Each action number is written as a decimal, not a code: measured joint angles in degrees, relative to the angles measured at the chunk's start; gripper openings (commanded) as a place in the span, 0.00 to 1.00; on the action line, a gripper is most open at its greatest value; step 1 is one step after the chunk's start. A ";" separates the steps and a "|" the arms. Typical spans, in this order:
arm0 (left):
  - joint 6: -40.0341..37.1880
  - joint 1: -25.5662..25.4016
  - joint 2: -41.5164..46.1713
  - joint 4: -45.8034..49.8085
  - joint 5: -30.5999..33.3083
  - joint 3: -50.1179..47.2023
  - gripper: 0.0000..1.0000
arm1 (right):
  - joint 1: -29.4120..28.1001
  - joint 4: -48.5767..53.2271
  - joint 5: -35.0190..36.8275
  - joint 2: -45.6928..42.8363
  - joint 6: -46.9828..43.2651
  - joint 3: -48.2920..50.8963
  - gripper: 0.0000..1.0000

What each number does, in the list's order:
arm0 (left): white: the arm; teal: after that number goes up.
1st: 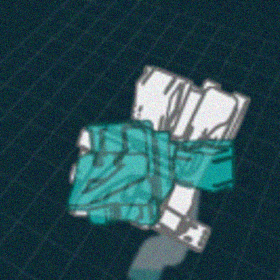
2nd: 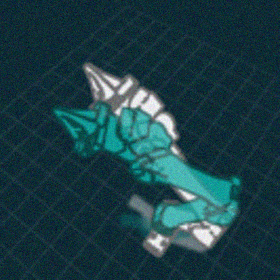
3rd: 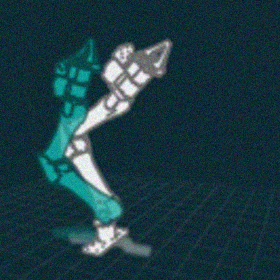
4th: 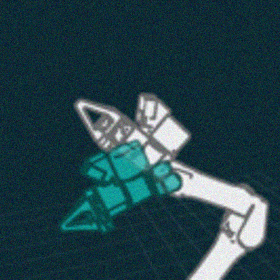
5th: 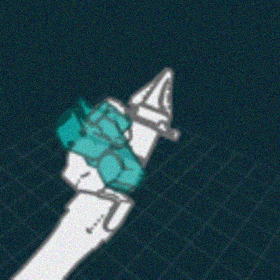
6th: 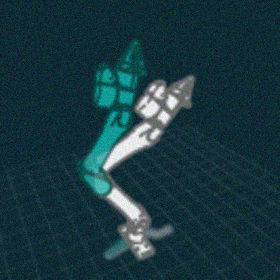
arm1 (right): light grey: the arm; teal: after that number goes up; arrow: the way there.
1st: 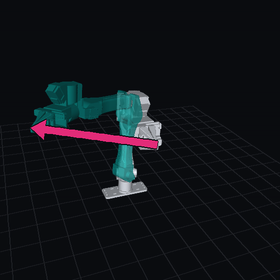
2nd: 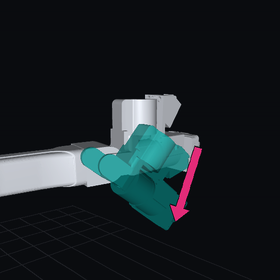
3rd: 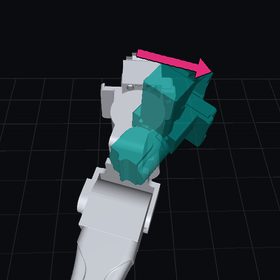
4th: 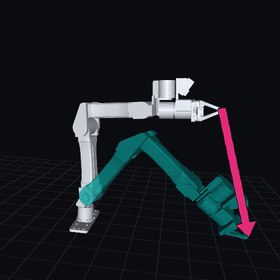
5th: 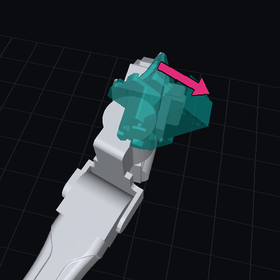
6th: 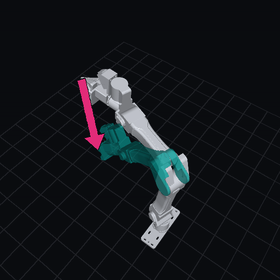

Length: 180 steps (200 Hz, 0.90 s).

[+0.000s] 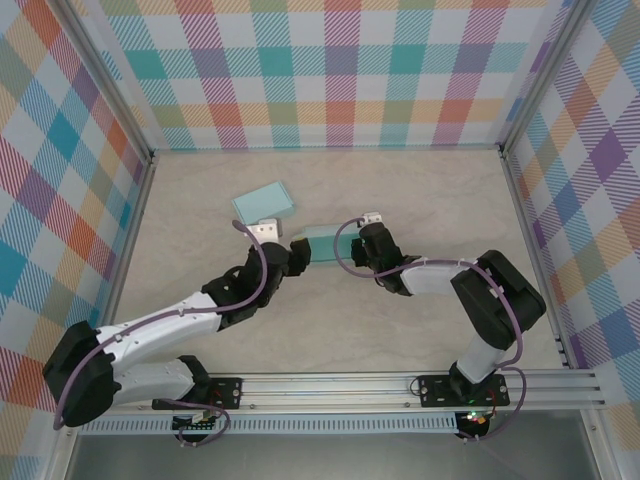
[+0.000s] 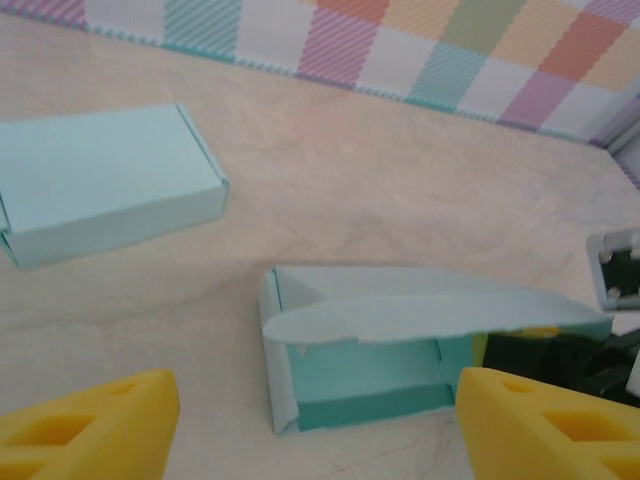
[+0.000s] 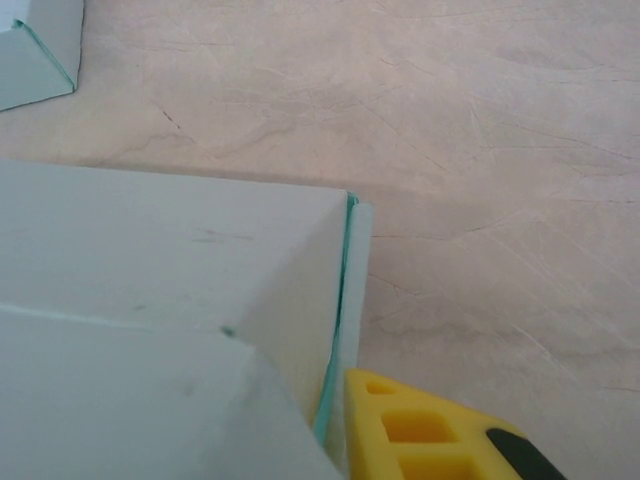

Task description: Fold the paper box

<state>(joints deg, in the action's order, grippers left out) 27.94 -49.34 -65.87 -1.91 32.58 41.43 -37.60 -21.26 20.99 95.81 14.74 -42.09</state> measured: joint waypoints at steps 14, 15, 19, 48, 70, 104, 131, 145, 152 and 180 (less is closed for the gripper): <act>-0.94 0.72 -0.98 3.48 1.64 4.66 0.72 | 0.00 0.42 0.07 -0.24 -0.37 0.00 0.29; -1.03 0.79 -1.09 3.61 1.66 4.96 0.72 | 0.00 0.46 0.04 -0.31 -0.35 0.00 0.29; -1.31 1.11 -1.75 4.87 1.86 6.71 0.72 | 0.00 0.61 0.07 -0.42 -0.42 0.00 0.31; -3.74 4.33 -9.05 9.07 1.51 18.01 0.70 | -0.11 1.38 0.07 -1.73 -0.61 0.04 0.46; -5.57 5.88 -15.61 10.71 -0.02 22.99 0.69 | -0.37 2.34 0.04 -2.91 -0.37 0.13 0.62; -7.93 6.93 -25.75 14.19 -2.51 29.22 0.69 | -0.90 5.60 0.07 -7.80 -0.02 1.81 0.92; -9.20 7.17 -30.75 16.57 -3.63 33.00 0.69 | -1.25 10.49 0.04 -16.90 0.24 4.98 1.00; -9.57 7.26 -32.26 17.66 -4.04 34.27 0.70 | -1.29 13.55 0.02 -23.10 0.42 6.71 1.00; -9.64 7.28 -33.00 18.18 -4.24 34.99 0.70 | -1.29 15.39 0.00 -26.82 0.42 7.56 1.00; -9.75 7.50 -35.89 18.53 -5.03 36.59 0.67 | -1.29 23.04 0.55 -40.24 0.15 8.76 1.00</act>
<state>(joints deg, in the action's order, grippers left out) 18.20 -41.85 -101.75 16.62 27.55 78.02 -38.89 1.78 21.54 55.57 14.90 -33.32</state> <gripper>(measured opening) 0.682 0.996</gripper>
